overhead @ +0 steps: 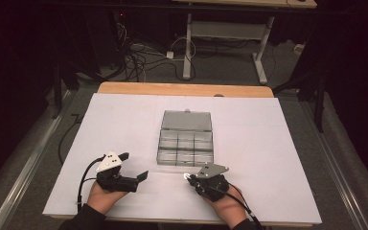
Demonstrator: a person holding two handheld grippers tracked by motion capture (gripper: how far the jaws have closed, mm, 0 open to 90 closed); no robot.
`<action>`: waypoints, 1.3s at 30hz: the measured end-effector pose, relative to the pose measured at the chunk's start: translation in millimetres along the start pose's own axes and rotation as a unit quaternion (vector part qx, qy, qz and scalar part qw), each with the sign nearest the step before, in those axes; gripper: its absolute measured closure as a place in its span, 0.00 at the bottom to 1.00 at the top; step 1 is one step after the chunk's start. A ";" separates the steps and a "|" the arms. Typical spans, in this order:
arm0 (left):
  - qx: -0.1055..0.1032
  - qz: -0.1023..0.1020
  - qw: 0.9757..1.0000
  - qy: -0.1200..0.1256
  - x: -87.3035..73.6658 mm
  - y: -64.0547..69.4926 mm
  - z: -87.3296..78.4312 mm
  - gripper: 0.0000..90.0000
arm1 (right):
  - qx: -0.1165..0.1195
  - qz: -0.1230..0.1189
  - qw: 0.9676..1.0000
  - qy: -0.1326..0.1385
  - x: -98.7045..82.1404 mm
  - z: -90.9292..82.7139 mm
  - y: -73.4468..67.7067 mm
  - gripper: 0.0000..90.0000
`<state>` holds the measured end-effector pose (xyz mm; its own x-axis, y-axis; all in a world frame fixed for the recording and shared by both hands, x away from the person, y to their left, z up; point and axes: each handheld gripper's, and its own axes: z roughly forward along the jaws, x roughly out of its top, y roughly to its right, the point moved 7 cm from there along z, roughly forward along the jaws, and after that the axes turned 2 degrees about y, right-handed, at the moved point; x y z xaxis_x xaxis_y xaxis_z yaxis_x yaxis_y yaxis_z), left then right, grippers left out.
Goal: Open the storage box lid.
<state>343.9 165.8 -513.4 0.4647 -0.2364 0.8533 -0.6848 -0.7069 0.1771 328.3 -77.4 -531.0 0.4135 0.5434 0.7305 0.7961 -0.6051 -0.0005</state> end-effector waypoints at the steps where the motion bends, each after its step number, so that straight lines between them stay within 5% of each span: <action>1: 0.000 0.001 1.000 0.001 0.1 0.0 -0.1 0.00 | 0.001 0.000 1.000 0.001 0.1 0.3 0.0 0.92; 9: -0.002 -0.001 1.000 0.001 0.3 0.4 0.8 0.00 | 0.008 -0.003 1.000 -0.016 2.7 1.4 1.4 0.93; 39: -0.003 0.001 1.000 0.012 1.6 2.2 0.2 0.00 | 0.015 -0.012 1.000 -0.001 0.2 -0.4 1.0 0.94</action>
<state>343.3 163.8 -511.8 0.4496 -0.2210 0.8655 -0.6885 -0.7031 0.1781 329.0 -78.1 -530.5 0.3956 0.5581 0.7294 0.8188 -0.5741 -0.0048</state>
